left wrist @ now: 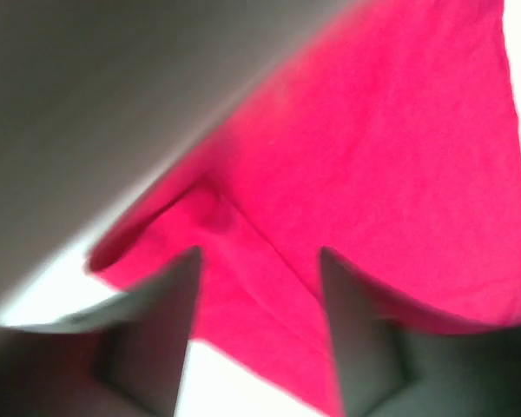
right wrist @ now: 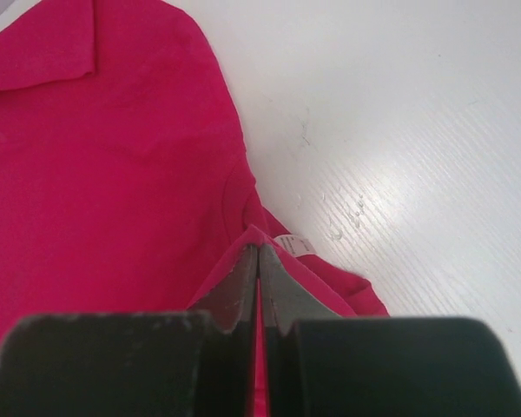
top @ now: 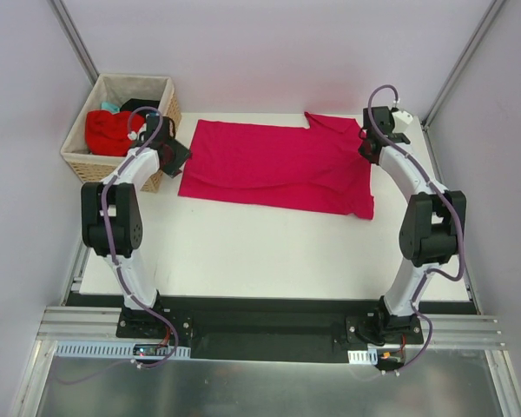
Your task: Fold and stack the t-shirts
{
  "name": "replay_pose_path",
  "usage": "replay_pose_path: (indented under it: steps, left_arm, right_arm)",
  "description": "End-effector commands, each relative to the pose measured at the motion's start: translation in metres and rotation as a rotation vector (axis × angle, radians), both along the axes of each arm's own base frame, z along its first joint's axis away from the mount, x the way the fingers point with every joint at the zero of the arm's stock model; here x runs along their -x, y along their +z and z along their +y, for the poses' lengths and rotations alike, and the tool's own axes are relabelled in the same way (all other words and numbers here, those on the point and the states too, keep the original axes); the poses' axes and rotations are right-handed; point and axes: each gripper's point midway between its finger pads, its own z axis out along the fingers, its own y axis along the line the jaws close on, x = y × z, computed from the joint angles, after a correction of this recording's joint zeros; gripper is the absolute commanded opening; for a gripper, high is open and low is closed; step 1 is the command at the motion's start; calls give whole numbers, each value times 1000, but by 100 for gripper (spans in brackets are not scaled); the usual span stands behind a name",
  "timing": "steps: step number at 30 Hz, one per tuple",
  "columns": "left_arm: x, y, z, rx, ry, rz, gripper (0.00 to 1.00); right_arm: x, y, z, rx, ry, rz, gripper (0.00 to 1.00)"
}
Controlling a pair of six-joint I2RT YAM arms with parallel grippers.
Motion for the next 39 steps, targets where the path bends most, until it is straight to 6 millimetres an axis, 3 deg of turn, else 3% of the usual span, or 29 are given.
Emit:
replay_pose_path:
  steps: [1, 2, 4, 6, 7, 8, 11, 14, 16, 18, 19, 20, 22, 23, 24, 25, 26, 28, 29, 30, 32, 35, 39]
  left_arm:
    - [-18, -29, 16, -31, 31, -1, 73]
    - [-18, -32, 17, -33, 30, 7, 99]
    - [-21, -32, 17, -36, 31, 4, 99]
    - [-21, -33, 19, -44, 35, 5, 99]
    - [-21, -32, 21, -53, 38, 4, 99]
    - [-21, -31, 21, -58, 38, 1, 99]
    - [-21, -24, 21, -61, 33, -14, 99]
    - [-19, -2, 4, -53, -9, -58, 99]
    - [-19, 14, -6, -44, -34, -92, 99]
    - [-17, 41, -27, -32, -108, -150, 99]
    - [-17, 53, -38, -35, -160, -180, 99]
    - [-12, 68, -60, -8, -238, -209, 99]
    - [-1, 91, -81, -7, -321, -257, 99]
    - [8, 98, -100, -12, -378, -275, 99]
    - [15, 102, -106, -34, -405, -285, 99]
    - [25, 119, -111, -57, -438, -328, 99]
    - [36, 125, -126, -55, -493, -344, 99]
    - [52, 140, -134, -65, -554, -385, 99]
    - [63, 134, -140, -44, -589, -366, 99]
    - [69, 134, -140, -44, -602, -362, 99]
    - [79, 125, -133, -65, -594, -332, 99]
    - [92, 76, -117, -131, -585, -212, 99]
    - [93, 18, -102, -198, -550, -60, 99]
  right_arm:
    - [-18, 13, -5, 16, -9, -55, 1]
    - [-19, 11, -5, 14, -12, -53, 1]
    - [-21, 7, -5, 15, -10, -47, 1]
    - [-21, 4, -6, 18, -8, -42, 14]
    - [-22, 5, -5, 20, -7, -46, 23]
    - [-22, 6, -6, 25, -6, -47, 45]
    - [-22, 19, -6, 36, 2, -75, 71]
    - [-21, 49, -4, 59, 26, -130, 78]
    - [-16, 74, 8, 58, 75, -170, 80]
    - [-10, 89, 20, 61, 119, -190, 85]
    - [-5, 93, 36, 57, 175, -185, 88]
    - [2, 101, 44, 48, 205, -197, 90]
    - [15, 98, 63, 39, 269, -172, 92]
    - [26, 95, 66, 37, 280, -159, 93]
    - [32, 92, 71, 34, 298, -151, 92]
    - [39, 90, 80, 31, 324, -146, 93]
    - [48, 90, 84, 28, 336, -148, 93]
    - [63, 73, 92, 29, 365, -111, 93]
    - [69, 76, 95, 18, 370, -119, 93]
    - [78, 66, 100, 15, 388, -92, 93]
    - [88, 64, 104, 9, 404, -89, 93]
    - [104, 60, 108, 7, 423, -81, 93]
    - [122, 62, 110, 22, 447, -88, 93]
